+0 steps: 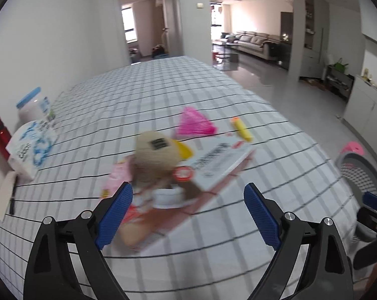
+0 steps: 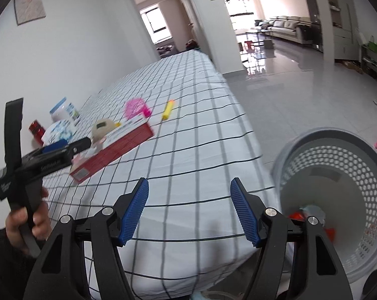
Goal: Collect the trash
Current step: 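Move both tools back over the table toward the toothpaste box, then grasp the toothpaste box with the left gripper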
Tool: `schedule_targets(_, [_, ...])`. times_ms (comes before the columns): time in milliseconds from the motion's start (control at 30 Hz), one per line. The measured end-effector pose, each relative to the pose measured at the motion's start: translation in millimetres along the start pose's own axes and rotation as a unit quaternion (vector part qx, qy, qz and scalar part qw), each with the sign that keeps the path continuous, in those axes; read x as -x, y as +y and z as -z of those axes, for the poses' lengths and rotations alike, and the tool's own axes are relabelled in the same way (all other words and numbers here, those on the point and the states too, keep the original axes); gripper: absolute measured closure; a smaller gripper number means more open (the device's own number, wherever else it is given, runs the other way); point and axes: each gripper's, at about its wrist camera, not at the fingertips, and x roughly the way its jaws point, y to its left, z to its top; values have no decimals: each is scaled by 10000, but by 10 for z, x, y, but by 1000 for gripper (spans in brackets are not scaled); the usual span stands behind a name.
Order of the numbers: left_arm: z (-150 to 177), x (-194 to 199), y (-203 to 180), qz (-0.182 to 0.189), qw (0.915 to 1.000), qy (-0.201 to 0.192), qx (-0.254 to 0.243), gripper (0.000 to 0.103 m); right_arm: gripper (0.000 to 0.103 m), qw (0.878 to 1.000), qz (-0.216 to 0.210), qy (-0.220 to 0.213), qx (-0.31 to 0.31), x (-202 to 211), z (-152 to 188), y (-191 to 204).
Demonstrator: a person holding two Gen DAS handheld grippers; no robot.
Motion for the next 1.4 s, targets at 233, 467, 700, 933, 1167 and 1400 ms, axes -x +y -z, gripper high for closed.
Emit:
schedule_targets(233, [-35,-251,213,149,9996,239,-26,14,38,9998,-69,136,151,-132,-22,186])
schedule_targets(467, [-102,-490,213,340,9983,461,-88,14,38,9996,-100,215,154,-157,-10,156])
schedule_targets(700, [-109,-652,188,412,9967,679,-171,14,38,9996,-127,241,84,-160,-21,75])
schedule_targets(933, [-3,-583,88,685,9945,786,-137,14,38,9996,-157,238,38,-157,-22,40])
schedule_targets(1167, [57,-473,-104,961,9919,795,-227,14,38,9996,-183,232,14,-161,-24,24])
schedule_targets(1400, [-43,-717,-269,788,9920,957,-237,10,38,9996,-180,236,-11,-180,-20,17])
